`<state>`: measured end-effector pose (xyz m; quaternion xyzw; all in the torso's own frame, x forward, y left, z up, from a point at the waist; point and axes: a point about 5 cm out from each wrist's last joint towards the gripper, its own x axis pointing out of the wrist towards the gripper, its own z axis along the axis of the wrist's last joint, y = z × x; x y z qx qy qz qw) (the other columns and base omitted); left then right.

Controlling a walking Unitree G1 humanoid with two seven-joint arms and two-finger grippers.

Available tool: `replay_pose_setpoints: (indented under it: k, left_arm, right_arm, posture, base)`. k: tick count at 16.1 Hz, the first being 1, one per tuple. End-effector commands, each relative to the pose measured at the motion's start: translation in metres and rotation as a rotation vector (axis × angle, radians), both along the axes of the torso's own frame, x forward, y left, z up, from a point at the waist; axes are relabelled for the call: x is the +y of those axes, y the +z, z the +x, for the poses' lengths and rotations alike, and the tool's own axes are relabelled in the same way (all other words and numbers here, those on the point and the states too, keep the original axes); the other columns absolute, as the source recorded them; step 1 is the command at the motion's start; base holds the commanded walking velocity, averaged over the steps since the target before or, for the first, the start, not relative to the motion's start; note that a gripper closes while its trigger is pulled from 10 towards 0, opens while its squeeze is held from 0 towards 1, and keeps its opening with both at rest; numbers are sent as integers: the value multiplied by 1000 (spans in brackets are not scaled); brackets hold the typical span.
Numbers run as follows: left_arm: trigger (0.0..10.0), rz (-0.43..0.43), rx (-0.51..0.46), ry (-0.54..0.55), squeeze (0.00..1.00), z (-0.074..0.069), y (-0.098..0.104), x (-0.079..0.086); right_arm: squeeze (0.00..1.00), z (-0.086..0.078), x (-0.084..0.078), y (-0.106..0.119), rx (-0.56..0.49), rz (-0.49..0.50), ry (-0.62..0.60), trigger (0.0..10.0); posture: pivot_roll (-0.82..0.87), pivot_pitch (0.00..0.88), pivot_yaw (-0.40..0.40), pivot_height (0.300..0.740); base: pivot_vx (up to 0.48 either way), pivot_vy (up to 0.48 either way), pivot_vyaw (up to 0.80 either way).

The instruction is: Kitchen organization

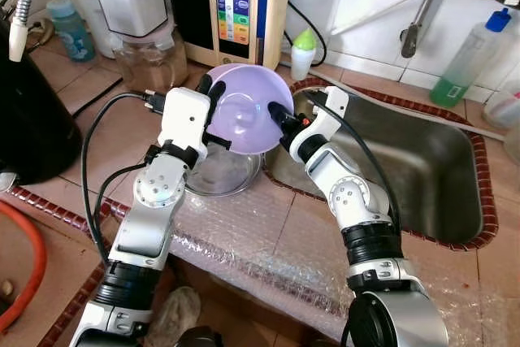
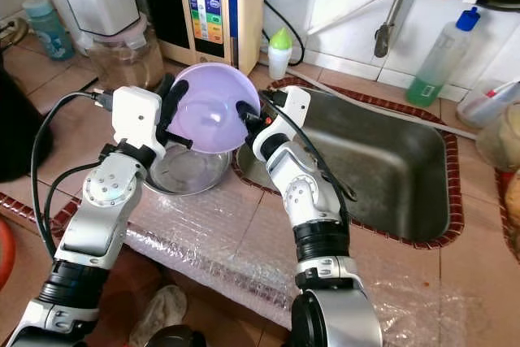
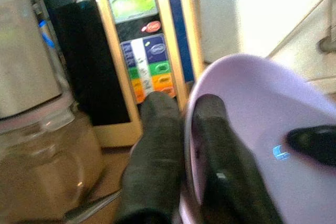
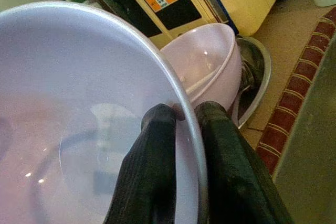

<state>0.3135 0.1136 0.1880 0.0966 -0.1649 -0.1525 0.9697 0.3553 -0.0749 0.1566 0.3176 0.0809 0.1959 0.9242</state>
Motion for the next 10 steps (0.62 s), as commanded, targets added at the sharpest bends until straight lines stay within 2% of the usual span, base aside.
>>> replay_pose_setpoints:
  k: [1,4,6,8,9,10]
  left_arm:
    - [10000,-28,-74,3,1000,0,16,5]
    - [10000,-44,-78,-7,1000,-1,20,5]
    - [10000,-54,-91,-15,1000,-2,26,4]
    - [10000,-60,-95,-19,1000,-2,28,4]
    - [10000,-62,-88,-20,1000,-3,27,4]
    - [10000,-69,-51,-13,1000,-6,20,8]
  right_arm:
    - [0,3,-24,-6,13,26,-105,0]
    - [0,3,-23,1,-17,72,-112,0]
    - [0,5,-21,18,-77,118,-105,0]
    - [0,9,-22,39,-154,106,-134,0]
    - [0,12,-28,48,-191,81,-188,0]
    - [0,17,-50,61,-267,-20,-344,0]
  posture:
    - [109,0,15,740]
    - [105,0,21,740]
    - [104,0,21,740]
    - [104,0,19,740]
    - [108,0,17,740]
    - [109,0,15,740]
  base:
    - [0,0,0]
    - [0,0,0]
    - [0,0,0]
    - [0,0,0]
    - [0,0,0]
    - [0,0,0]
